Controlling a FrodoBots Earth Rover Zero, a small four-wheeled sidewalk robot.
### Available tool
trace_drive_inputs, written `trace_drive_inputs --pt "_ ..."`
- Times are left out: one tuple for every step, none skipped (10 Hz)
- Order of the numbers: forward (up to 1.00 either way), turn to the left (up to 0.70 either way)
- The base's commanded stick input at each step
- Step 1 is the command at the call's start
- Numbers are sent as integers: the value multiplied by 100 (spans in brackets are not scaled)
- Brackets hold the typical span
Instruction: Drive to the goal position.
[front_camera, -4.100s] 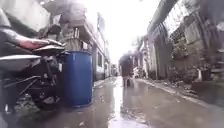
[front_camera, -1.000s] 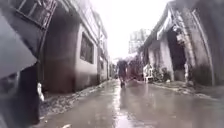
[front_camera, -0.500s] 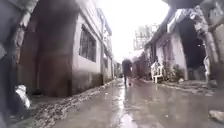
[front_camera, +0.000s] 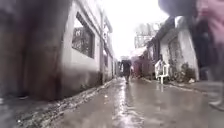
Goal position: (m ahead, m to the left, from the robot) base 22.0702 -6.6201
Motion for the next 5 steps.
trace_drive_inputs --pt "99 -2" --pt "99 -19" --pt "99 -27" --pt "99 0" --pt "99 0"
